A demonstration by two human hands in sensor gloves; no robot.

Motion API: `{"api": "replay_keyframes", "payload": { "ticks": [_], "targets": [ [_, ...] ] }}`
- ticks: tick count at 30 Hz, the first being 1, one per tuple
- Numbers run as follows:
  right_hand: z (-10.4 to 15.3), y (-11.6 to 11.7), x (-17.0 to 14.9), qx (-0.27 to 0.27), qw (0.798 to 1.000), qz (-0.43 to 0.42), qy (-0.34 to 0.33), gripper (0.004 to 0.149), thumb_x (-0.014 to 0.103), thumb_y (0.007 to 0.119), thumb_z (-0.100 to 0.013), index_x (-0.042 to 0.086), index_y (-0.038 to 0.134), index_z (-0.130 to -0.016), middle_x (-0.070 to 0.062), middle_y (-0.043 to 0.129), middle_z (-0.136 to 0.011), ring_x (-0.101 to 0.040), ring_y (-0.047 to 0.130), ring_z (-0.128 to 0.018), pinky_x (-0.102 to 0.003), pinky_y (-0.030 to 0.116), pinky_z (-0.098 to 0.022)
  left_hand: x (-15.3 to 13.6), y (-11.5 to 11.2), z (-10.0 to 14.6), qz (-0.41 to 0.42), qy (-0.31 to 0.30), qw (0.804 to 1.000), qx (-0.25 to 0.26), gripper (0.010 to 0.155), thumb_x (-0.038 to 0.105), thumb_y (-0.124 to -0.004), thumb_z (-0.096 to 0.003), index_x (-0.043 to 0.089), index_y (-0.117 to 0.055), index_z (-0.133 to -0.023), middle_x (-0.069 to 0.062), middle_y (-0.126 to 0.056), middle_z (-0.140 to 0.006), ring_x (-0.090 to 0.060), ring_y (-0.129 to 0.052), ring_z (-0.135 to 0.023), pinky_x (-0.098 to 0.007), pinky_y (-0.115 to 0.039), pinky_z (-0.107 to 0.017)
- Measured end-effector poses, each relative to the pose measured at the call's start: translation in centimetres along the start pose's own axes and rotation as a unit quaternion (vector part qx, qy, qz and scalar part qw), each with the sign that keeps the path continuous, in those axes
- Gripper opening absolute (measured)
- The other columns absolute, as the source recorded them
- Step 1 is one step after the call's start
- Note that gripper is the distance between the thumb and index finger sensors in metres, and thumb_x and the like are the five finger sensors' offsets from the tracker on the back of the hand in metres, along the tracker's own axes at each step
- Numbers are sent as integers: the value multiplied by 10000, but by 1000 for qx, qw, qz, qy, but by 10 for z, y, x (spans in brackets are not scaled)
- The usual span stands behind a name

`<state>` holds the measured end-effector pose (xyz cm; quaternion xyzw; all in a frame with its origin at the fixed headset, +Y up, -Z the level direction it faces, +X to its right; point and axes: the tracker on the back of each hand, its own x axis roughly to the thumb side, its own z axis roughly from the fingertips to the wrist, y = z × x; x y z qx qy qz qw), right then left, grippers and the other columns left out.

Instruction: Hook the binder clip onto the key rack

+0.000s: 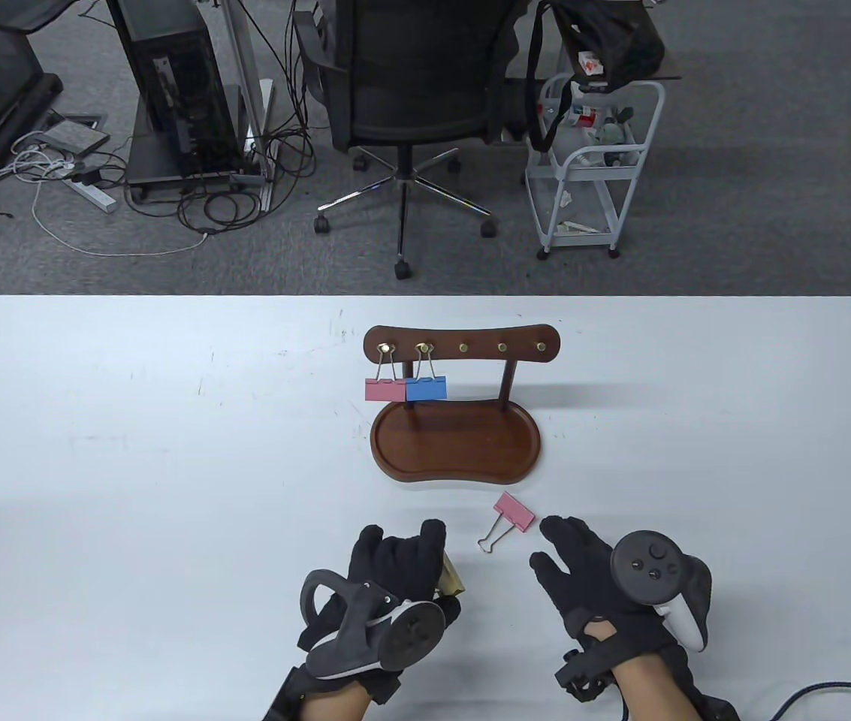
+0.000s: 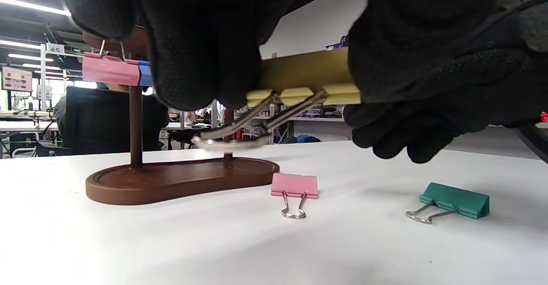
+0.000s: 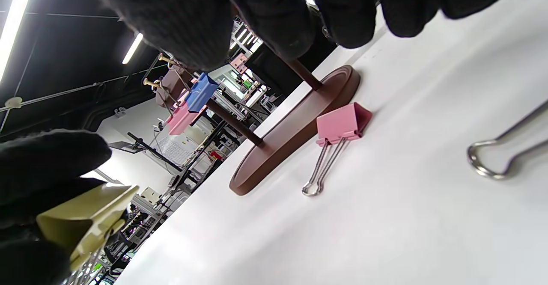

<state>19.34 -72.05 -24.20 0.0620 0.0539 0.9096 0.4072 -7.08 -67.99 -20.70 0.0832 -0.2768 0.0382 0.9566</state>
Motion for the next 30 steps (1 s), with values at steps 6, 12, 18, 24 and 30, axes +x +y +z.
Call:
{"api": "replay_keyframes", "payload": {
  "ticks": [6, 12, 18, 24, 30],
  "targets": [
    [1, 0, 5, 15, 999, -19, -44, 683, 365, 786, -541, -27, 650, -1083, -425, 582, -1080, -685, 562, -903, -746, 533, -593, 6, 0, 1, 1, -11, 1000, 11, 966, 527, -960, -411, -94, -637, -1077, -209, -940, -904, -437, -1005, -772, -742, -639, -696],
    [3, 1, 13, 23, 995, -23, -99, 671, 346, 807, -531, -7, 663, -1084, -412, 596, -1085, -678, 573, -910, -748, 535, -598, 11, -3, 1, -6, -24, 1000, 10, 971, 532, -957, -410, -90, -629, -1080, -202, -937, -909, -432, -1004, -778, -743, -637, -698],
    [6, 2, 22, 37, 984, -40, -171, 651, 323, 825, -523, 23, 685, -1083, -392, 614, -1092, -665, 589, -920, -748, 545, -602, 7, -2, 2, 5, -25, 1000, 15, 973, 532, -956, -411, -90, -623, -1080, -202, -935, -909, -429, -1005, -778, -742, -636, -699],
    [8, 6, 31, 68, 969, -33, -234, 643, 318, 842, -516, 82, 693, -1095, -367, 618, -1108, -650, 594, -937, -752, 542, -611, 6, -2, 2, 12, -31, 999, 20, 979, 534, -953, -412, -85, -609, -1088, -197, -932, -913, -426, -1001, -783, -740, -637, -700],
    [11, 11, 39, 82, 956, -6, -282, 645, 322, 856, -505, 130, 696, -1100, -345, 610, -1126, -641, 589, -954, -758, 541, -617, 5, -1, 3, 20, -39, 999, 27, 986, 534, -951, -412, -84, -596, -1093, -195, -928, -917, -426, -998, -786, -740, -636, -701]
  ]
}}
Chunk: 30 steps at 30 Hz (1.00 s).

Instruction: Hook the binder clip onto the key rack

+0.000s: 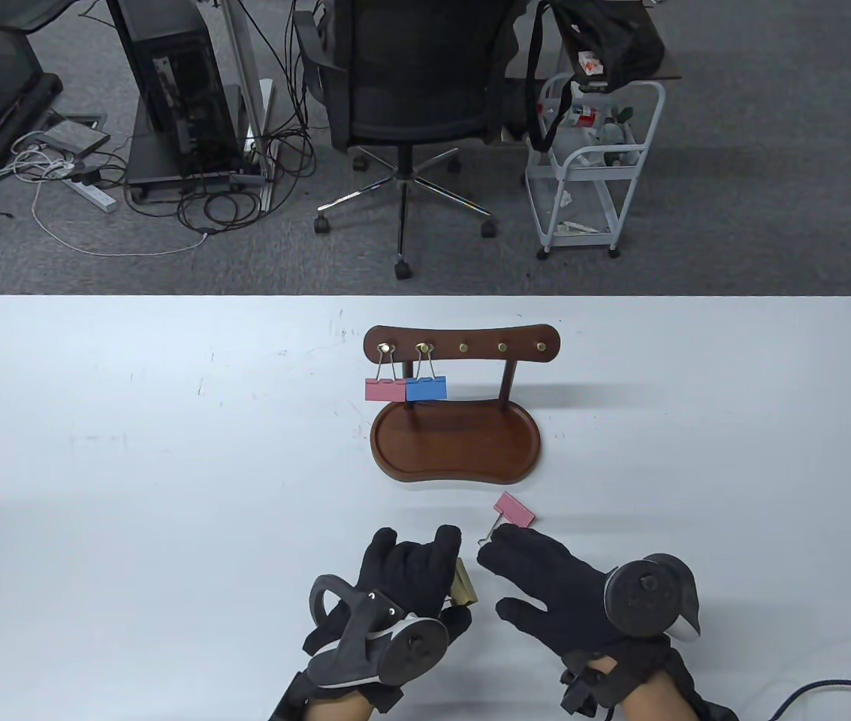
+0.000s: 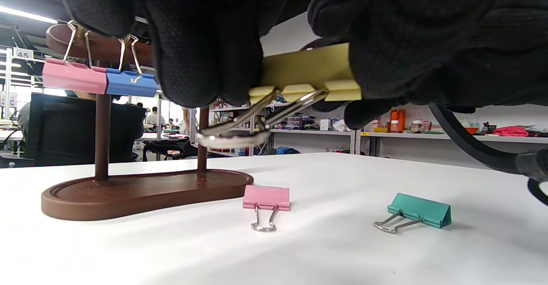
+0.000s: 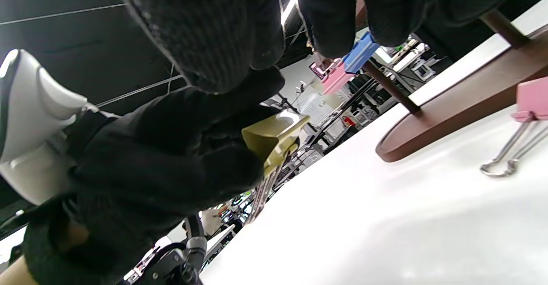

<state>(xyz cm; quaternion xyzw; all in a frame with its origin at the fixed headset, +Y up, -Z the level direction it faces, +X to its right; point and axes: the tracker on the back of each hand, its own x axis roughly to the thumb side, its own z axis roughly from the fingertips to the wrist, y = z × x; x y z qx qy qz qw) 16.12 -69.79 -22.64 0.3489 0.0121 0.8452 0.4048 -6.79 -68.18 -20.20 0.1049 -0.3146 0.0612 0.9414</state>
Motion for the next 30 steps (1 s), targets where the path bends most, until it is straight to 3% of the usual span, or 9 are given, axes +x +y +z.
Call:
{"api": "replay_keyframes", "payload": {
  "ticks": [11, 30],
  "targets": [
    [-3, 9, 6, 38, 999, 30, -21, 665, 299, 869, -483, 169, 683, -1108, -328, 591, -1142, -633, 582, -967, -764, 536, -622, 4, 5, 3, 21, -40, 999, 9, 983, 532, -953, -408, -77, -598, -1094, -192, -930, -916, -421, -999, -787, -741, -637, -704],
    [-6, 19, 17, 51, 994, 58, -71, 648, 249, 881, -463, 149, 723, -1083, -321, 660, -1103, -614, 622, -953, -756, 572, -612, 8, 11, 7, 32, -66, 997, 15, 1008, 514, -972, -398, -86, -571, -1101, -196, -928, -919, -433, -997, -782, -740, -645, -702]
  ]
}}
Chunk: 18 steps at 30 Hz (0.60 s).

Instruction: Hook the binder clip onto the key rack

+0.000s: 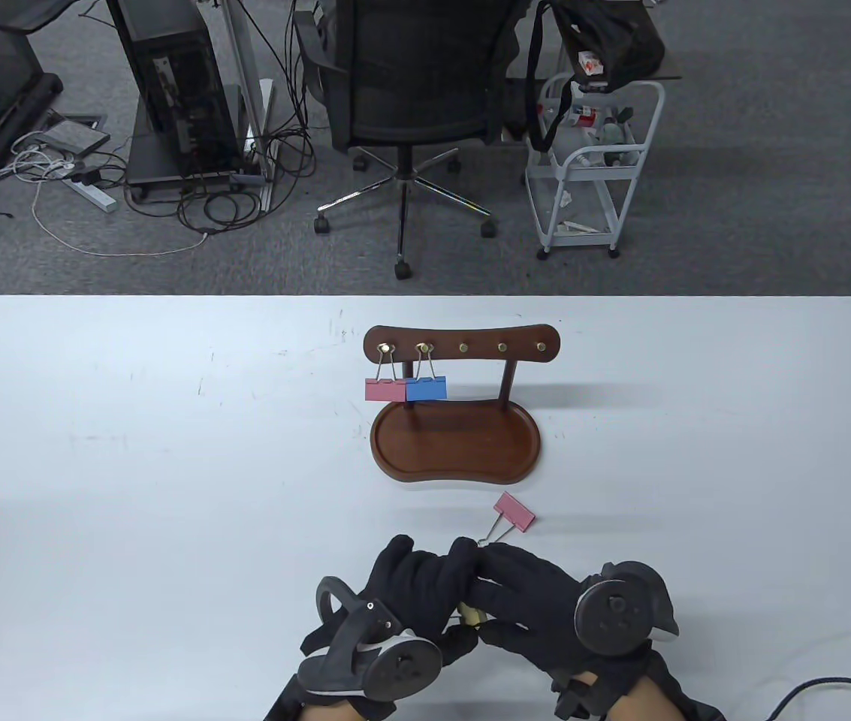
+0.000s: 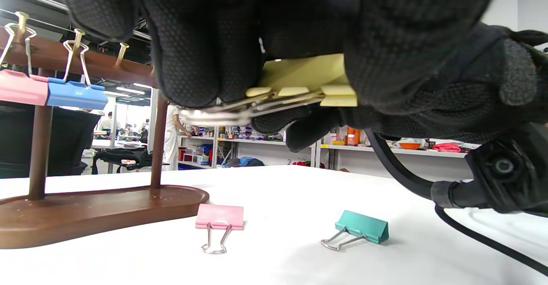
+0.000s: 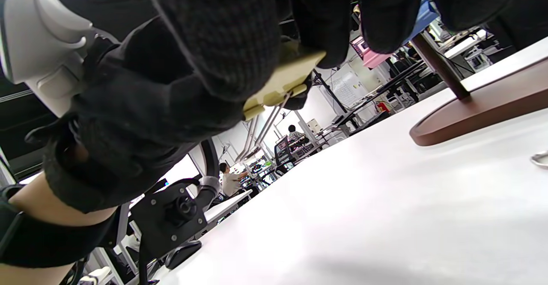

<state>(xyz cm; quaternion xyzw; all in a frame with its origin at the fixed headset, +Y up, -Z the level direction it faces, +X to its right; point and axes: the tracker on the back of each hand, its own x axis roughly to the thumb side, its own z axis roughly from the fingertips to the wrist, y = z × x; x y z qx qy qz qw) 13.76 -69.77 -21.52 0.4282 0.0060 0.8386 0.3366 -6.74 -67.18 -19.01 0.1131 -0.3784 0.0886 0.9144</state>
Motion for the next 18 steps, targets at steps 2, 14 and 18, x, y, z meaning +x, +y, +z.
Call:
{"api": "replay_keyframes", "payload": {
  "ticks": [2, 14, 18],
  "targets": [
    [-1, 1, 4, 0, 1000, 15, -5, 634, 235, 879, -463, 139, 741, -1074, -347, 660, -1087, -610, 637, -939, -750, 579, -612, 0, 0, 0, 1, -1, 1000, 0, 1013, 514, -975, -394, -85, -568, -1102, -197, -926, -921, -433, -997, -785, -740, -645, -702],
    [2, -2, 10, -64, 995, 80, -4, 643, 300, 932, -420, 44, 810, -997, -375, 738, -996, -610, 712, -852, -757, 599, -594, -4, -1, -2, 7, -3, 1000, 3, 978, 479, -970, -418, -13, -535, -1143, -179, -861, -1021, -436, -927, -896, -758, -592, -720],
    [4, -8, 7, -107, 989, 97, 19, 649, 324, 941, -406, 44, 818, -979, -368, 763, -977, -604, 744, -833, -760, 623, -578, -6, 1, -2, -33, 25, 999, 12, 960, 495, -932, -449, 3, -514, -1159, -198, -808, -1073, -471, -856, -958, -773, -521, -733]
  ]
}}
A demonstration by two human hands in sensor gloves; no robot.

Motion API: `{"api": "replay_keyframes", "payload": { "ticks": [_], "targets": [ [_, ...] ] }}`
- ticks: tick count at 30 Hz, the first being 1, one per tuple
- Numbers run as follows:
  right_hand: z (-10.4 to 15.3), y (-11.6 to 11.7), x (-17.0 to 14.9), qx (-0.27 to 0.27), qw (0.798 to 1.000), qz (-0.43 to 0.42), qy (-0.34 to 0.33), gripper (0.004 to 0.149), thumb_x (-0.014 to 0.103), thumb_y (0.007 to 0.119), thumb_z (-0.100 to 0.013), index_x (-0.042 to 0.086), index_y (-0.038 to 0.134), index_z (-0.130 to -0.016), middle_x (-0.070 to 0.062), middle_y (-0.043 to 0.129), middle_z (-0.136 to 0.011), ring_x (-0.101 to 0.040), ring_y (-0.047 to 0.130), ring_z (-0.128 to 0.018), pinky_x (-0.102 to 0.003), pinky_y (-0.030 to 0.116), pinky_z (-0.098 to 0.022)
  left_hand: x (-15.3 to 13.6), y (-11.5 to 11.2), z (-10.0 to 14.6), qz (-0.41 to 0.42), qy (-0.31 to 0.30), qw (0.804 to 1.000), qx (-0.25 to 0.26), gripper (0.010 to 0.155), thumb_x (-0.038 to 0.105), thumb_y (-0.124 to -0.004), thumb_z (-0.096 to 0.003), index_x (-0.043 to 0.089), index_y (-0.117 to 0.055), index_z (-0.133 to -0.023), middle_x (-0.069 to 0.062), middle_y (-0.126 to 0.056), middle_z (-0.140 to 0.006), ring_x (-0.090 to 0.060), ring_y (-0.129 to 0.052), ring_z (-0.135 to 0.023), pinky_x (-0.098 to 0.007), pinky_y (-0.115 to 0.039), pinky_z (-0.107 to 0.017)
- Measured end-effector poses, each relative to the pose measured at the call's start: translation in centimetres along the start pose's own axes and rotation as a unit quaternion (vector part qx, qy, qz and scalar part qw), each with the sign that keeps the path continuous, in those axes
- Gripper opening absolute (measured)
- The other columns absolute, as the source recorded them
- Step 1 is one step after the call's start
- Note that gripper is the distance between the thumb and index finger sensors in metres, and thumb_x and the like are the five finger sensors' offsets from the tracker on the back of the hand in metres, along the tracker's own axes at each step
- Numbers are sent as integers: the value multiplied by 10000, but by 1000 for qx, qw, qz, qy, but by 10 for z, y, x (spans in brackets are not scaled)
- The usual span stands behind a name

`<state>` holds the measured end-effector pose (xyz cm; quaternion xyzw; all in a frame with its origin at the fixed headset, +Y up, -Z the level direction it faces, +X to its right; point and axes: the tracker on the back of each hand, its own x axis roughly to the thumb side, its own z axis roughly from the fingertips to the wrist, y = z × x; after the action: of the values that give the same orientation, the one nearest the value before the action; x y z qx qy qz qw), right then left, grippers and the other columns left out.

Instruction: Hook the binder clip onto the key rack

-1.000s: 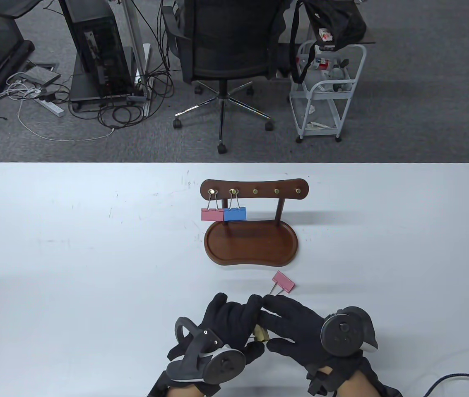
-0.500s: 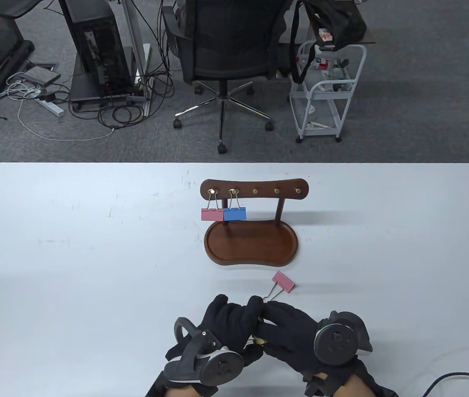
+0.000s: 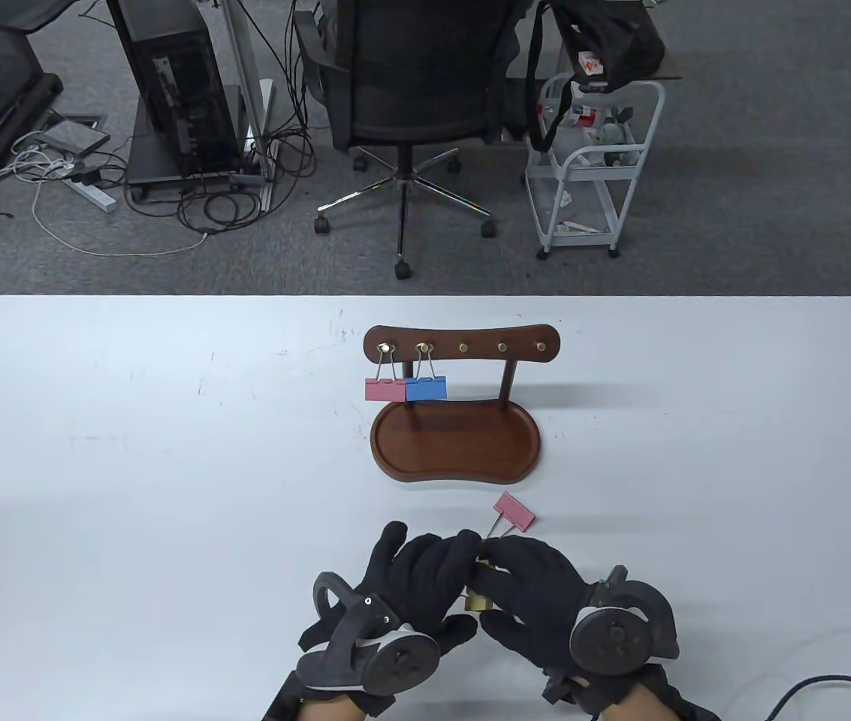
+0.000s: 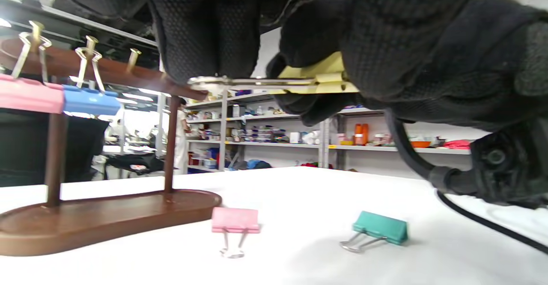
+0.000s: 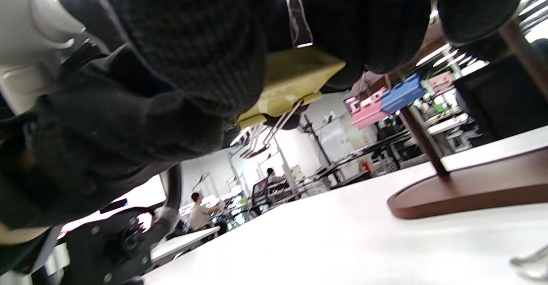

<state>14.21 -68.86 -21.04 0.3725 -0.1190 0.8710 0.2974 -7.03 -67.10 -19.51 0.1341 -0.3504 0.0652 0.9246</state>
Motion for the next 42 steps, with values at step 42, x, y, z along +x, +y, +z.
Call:
{"api": "replay_keyframes", "payload": {
  "ticks": [42],
  "targets": [
    [-92, -67, -22, -185, 960, 55, 204, 634, 383, 944, -435, 4, 811, -926, -359, 781, -951, -608, 761, -784, -754, 628, -556, -32, -35, -17, -64, 204, 972, -94, 766, 465, -794, -562, 15, -589, -1148, -239, -822, -1059, -519, -848, -931, -772, -505, -709]
  ]
}}
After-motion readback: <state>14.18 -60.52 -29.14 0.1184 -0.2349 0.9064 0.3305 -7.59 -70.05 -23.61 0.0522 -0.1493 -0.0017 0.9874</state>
